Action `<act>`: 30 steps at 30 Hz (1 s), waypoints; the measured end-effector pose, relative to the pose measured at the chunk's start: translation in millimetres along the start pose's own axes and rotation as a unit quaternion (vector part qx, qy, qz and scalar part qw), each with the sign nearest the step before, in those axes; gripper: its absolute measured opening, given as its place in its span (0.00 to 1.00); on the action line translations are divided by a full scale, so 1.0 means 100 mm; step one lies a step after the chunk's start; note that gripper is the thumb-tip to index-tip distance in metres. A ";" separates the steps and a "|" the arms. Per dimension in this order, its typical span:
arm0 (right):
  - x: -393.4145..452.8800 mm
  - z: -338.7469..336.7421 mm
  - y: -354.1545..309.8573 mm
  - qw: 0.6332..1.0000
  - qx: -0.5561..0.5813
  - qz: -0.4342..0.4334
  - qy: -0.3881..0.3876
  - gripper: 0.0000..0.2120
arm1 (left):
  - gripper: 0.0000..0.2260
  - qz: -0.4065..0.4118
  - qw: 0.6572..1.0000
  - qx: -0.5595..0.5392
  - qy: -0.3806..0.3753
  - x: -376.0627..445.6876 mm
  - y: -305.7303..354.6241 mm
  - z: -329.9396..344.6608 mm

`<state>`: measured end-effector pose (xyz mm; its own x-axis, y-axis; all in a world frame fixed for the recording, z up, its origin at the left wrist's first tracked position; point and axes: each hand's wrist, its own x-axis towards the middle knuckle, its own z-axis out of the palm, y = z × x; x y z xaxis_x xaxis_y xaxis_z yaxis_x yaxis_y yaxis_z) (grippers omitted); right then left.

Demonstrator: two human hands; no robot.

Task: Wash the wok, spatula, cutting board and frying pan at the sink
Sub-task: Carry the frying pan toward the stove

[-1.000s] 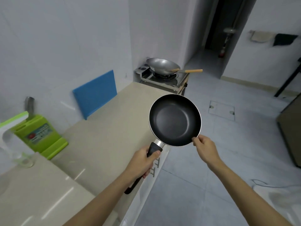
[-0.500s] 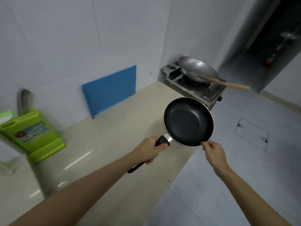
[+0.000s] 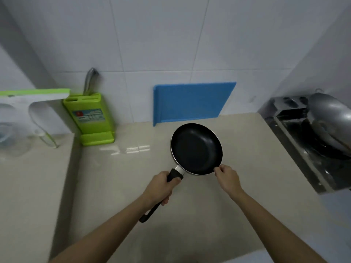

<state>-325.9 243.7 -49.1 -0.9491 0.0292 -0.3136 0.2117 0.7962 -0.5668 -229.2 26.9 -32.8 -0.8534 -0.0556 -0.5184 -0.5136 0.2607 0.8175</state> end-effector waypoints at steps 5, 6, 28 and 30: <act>0.63 0.16 -0.25 0.993 -0.065 -0.065 -0.080 0.12 | 0.12 -0.045 0.993 -0.040 0.104 0.20 -0.08 0.07; 0.73 0.20 -0.28 0.991 -0.069 -0.072 -0.092 0.12 | 0.13 -0.051 0.991 -0.048 0.118 0.26 -0.09 0.08; 1.34 0.61 0.06 0.990 -0.021 -0.029 -0.136 0.13 | 0.12 -0.115 0.981 -0.060 0.147 0.81 -0.35 0.42; 1.35 0.61 0.06 0.990 -0.015 -0.039 -0.137 0.14 | 0.12 -0.109 0.982 -0.065 0.142 0.83 -0.38 0.42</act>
<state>-438.8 215.4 -141.3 -0.8626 -0.1956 -0.4666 0.1285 0.8073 -0.5760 -276.5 53.1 -117.7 -0.7025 -0.3673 -0.6096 -0.6789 0.0886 0.7289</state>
